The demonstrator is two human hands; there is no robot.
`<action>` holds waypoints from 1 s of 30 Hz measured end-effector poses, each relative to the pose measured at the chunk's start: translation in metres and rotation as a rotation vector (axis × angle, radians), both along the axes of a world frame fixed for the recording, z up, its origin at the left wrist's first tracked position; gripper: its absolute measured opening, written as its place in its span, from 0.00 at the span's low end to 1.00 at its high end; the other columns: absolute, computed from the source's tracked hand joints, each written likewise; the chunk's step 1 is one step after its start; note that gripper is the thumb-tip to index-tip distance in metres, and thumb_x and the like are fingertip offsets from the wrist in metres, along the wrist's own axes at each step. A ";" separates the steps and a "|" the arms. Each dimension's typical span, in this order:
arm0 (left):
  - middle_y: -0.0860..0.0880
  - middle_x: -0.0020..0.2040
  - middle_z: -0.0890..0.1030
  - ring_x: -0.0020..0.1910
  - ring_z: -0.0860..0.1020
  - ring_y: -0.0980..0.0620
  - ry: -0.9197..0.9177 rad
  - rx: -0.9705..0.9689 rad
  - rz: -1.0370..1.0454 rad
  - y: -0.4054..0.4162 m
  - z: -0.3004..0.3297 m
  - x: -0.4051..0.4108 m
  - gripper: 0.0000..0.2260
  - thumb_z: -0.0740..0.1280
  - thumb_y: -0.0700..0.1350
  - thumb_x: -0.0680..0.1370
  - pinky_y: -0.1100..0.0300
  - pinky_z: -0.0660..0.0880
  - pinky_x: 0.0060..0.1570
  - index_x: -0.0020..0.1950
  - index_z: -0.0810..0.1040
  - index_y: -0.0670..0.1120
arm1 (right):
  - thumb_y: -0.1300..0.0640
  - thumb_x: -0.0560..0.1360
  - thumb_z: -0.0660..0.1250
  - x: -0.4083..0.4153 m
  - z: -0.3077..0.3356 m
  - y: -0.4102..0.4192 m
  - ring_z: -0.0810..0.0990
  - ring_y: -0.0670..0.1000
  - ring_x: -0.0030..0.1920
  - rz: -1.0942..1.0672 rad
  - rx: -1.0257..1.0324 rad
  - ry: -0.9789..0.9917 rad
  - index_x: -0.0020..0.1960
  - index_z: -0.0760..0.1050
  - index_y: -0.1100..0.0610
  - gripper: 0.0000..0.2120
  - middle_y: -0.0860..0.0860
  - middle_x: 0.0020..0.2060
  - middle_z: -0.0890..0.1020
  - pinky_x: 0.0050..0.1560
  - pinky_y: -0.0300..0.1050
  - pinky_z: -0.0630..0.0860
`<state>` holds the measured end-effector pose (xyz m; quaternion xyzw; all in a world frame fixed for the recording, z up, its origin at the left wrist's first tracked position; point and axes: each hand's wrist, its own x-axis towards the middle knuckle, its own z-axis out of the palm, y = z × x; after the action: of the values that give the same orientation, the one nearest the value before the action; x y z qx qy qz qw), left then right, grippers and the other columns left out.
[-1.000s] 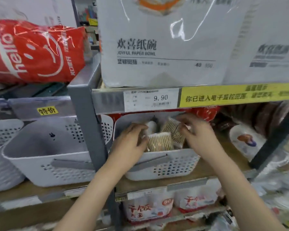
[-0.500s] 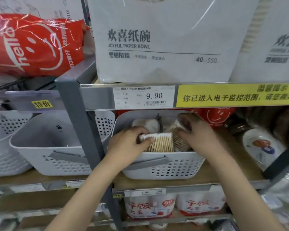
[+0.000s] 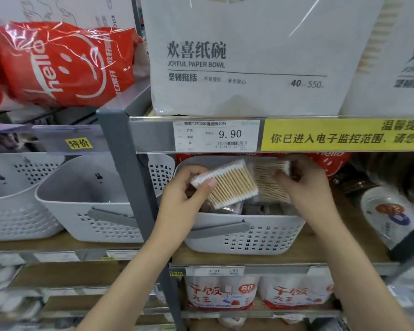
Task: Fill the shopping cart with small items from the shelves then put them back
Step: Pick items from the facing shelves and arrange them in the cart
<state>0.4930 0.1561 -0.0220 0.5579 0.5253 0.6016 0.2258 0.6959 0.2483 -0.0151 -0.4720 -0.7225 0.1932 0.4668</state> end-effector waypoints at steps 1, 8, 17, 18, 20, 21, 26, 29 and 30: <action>0.56 0.44 0.81 0.44 0.80 0.57 -0.031 0.047 0.006 -0.008 0.003 0.004 0.03 0.67 0.46 0.75 0.67 0.75 0.41 0.48 0.77 0.51 | 0.60 0.73 0.71 0.001 0.004 -0.007 0.73 0.41 0.33 -0.027 0.006 0.114 0.44 0.73 0.53 0.07 0.46 0.35 0.76 0.32 0.32 0.65; 0.55 0.44 0.82 0.44 0.80 0.58 -0.114 0.133 -0.041 -0.058 0.010 0.004 0.03 0.68 0.45 0.76 0.67 0.76 0.40 0.49 0.77 0.48 | 0.58 0.75 0.69 0.004 0.011 -0.069 0.83 0.52 0.50 -0.055 -0.249 0.764 0.51 0.77 0.54 0.06 0.52 0.48 0.84 0.49 0.48 0.78; 0.48 0.40 0.84 0.39 0.81 0.54 -0.314 -0.063 0.200 -0.161 -0.008 -0.083 0.10 0.66 0.47 0.72 0.67 0.76 0.36 0.47 0.80 0.42 | 0.60 0.74 0.67 -0.085 -0.012 -0.165 0.84 0.51 0.45 0.063 -0.678 0.904 0.53 0.77 0.62 0.09 0.56 0.47 0.84 0.41 0.41 0.82; 0.47 0.41 0.84 0.40 0.81 0.52 -0.346 -0.089 0.263 -0.177 -0.012 -0.097 0.11 0.66 0.48 0.72 0.66 0.77 0.37 0.48 0.80 0.42 | 0.60 0.74 0.67 -0.103 -0.016 -0.175 0.84 0.52 0.46 0.088 -0.725 0.893 0.55 0.76 0.63 0.11 0.57 0.49 0.84 0.42 0.43 0.82; 0.46 0.42 0.84 0.41 0.82 0.49 -0.444 -0.134 0.392 -0.213 -0.020 -0.125 0.13 0.67 0.50 0.71 0.63 0.79 0.38 0.49 0.81 0.43 | 0.60 0.74 0.67 -0.140 -0.023 -0.196 0.84 0.53 0.48 0.151 -0.809 0.853 0.56 0.76 0.62 0.11 0.57 0.49 0.84 0.46 0.47 0.80; 0.45 0.43 0.84 0.41 0.83 0.49 -0.498 -0.150 0.459 -0.233 -0.023 -0.139 0.13 0.67 0.51 0.71 0.62 0.80 0.38 0.49 0.81 0.44 | 0.60 0.75 0.66 -0.160 -0.027 -0.208 0.84 0.53 0.47 0.189 -0.847 0.826 0.56 0.76 0.62 0.11 0.57 0.49 0.84 0.47 0.49 0.80; 0.50 0.46 0.85 0.43 0.83 0.53 -0.582 -0.165 0.681 -0.338 -0.028 -0.195 0.11 0.66 0.47 0.73 0.65 0.79 0.38 0.53 0.81 0.47 | 0.59 0.76 0.65 -0.251 -0.037 -0.275 0.85 0.51 0.45 0.454 -1.052 0.695 0.58 0.78 0.59 0.11 0.55 0.48 0.85 0.37 0.42 0.79; 0.52 0.48 0.85 0.48 0.83 0.54 -0.600 -0.162 0.834 -0.411 -0.043 -0.225 0.10 0.67 0.42 0.73 0.65 0.79 0.43 0.53 0.81 0.49 | 0.59 0.77 0.63 -0.309 -0.048 -0.322 0.85 0.53 0.47 0.623 -1.180 0.580 0.57 0.79 0.60 0.10 0.55 0.47 0.85 0.43 0.46 0.79; 0.53 0.48 0.85 0.48 0.83 0.55 -0.601 -0.166 0.890 -0.435 -0.050 -0.234 0.10 0.67 0.41 0.74 0.67 0.78 0.42 0.53 0.81 0.50 | 0.59 0.77 0.63 -0.327 -0.052 -0.338 0.84 0.54 0.47 0.667 -1.211 0.545 0.57 0.79 0.59 0.10 0.55 0.47 0.85 0.44 0.47 0.78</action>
<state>0.2589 -0.2788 -0.0721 0.0652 0.6687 0.7286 0.1329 0.3689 -0.0895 -0.0675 -0.3378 -0.4530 0.7994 0.2040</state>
